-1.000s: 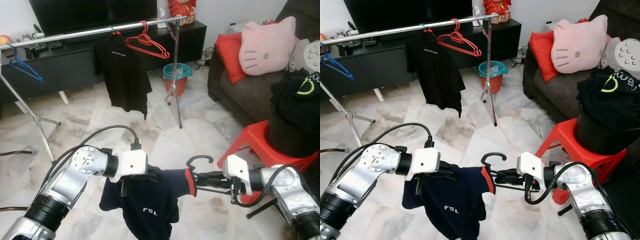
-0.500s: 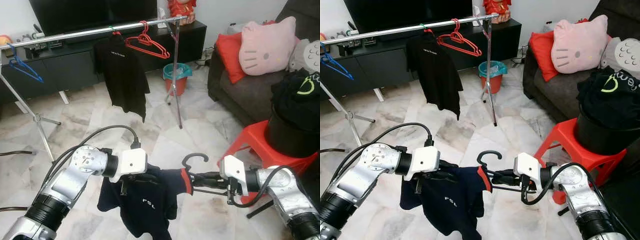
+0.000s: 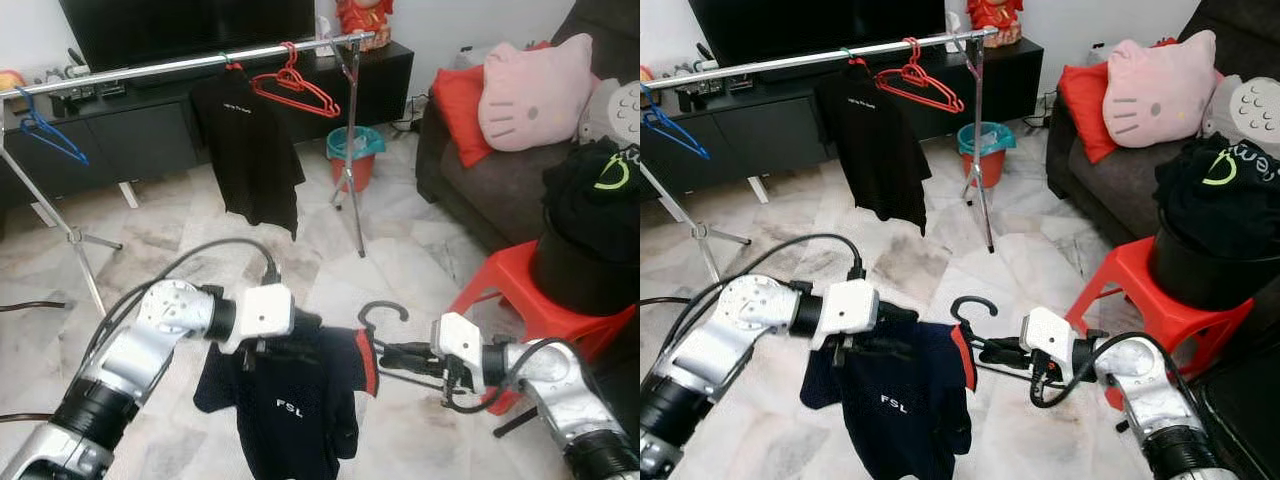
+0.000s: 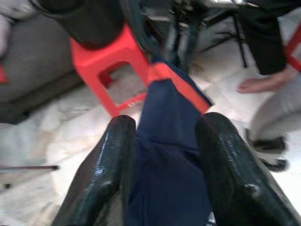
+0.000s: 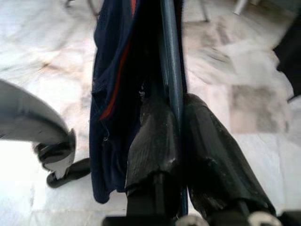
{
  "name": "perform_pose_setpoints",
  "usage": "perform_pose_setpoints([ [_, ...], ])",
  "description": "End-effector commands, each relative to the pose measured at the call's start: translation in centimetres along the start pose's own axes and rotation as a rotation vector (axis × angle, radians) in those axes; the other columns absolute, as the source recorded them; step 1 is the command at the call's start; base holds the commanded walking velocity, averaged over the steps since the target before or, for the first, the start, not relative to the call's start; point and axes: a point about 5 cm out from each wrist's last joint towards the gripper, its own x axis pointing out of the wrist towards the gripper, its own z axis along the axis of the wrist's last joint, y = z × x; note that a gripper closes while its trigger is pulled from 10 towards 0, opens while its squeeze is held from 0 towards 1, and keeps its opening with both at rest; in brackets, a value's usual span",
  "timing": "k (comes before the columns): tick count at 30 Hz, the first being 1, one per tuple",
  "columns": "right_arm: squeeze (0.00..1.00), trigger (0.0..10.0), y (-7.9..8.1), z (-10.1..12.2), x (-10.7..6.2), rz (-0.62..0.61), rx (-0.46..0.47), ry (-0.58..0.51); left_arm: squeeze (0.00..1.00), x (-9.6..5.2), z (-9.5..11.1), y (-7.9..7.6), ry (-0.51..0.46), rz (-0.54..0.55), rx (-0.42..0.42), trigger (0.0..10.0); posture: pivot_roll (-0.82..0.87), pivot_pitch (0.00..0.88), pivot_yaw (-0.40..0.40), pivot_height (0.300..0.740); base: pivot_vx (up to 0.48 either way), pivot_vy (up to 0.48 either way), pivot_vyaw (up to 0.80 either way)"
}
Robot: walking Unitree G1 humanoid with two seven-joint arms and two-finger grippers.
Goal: Hang hanger
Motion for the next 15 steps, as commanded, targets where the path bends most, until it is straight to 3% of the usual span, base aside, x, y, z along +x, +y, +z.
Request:
perform_pose_setpoints([
  [1, 0.00, 0.0, -0.7, 0.8, -0.1, -0.043, -0.017, -0.043, 1.00, -0.4, 0.1, 0.7, 0.000, 0.036, 0.020, 10.0, 0.01, 0.000, 0.047, 0.740, 0.000, 0.000, 0.00],
  [6, 0.00, 0.0, -1.0, 1.0, 0.3, -0.150, -0.017, -0.074, 1.00, -0.3, 0.6, 2.1, -0.028, 0.165, 0.051, 10.0, 0.01, 0.000, 0.045, 0.740, 0.000, 0.000, 0.00],
  [10, 0.00, 0.0, -2.3, 1.7, 0.8, -0.341, 0.002, -0.141, 1.00, -0.1, 0.8, 3.9, -0.041, 0.393, 0.079, 10.0, 0.01, 0.000, 0.043, 0.740, 0.000, 0.000, 0.00],
  [11, 0.00, 0.0, -2.7, 2.0, 1.1, -0.402, 0.011, -0.156, 0.00, 0.1, 0.8, 4.3, -0.045, 0.464, 0.069, 10.0, 0.01, 0.000, 0.042, 0.740, 0.000, 0.000, 0.00],
  [14, 0.00, 0.0, -3.0, 2.3, 1.4, -0.465, 0.016, -0.169, 0.00, 0.5, 0.8, 4.2, -0.057, 0.501, 0.054, 10.0, 0.01, 0.000, 0.040, 0.740, 0.000, 0.000, 0.00],
  [15, 0.00, 0.0, -3.5, 2.5, 1.6, -0.555, 0.030, -0.176, 0.00, 0.9, 0.9, 4.2, -0.070, 0.551, 0.047, 10.0, 0.01, 0.000, 0.038, 0.740, 0.000, 0.000, 0.00],
])
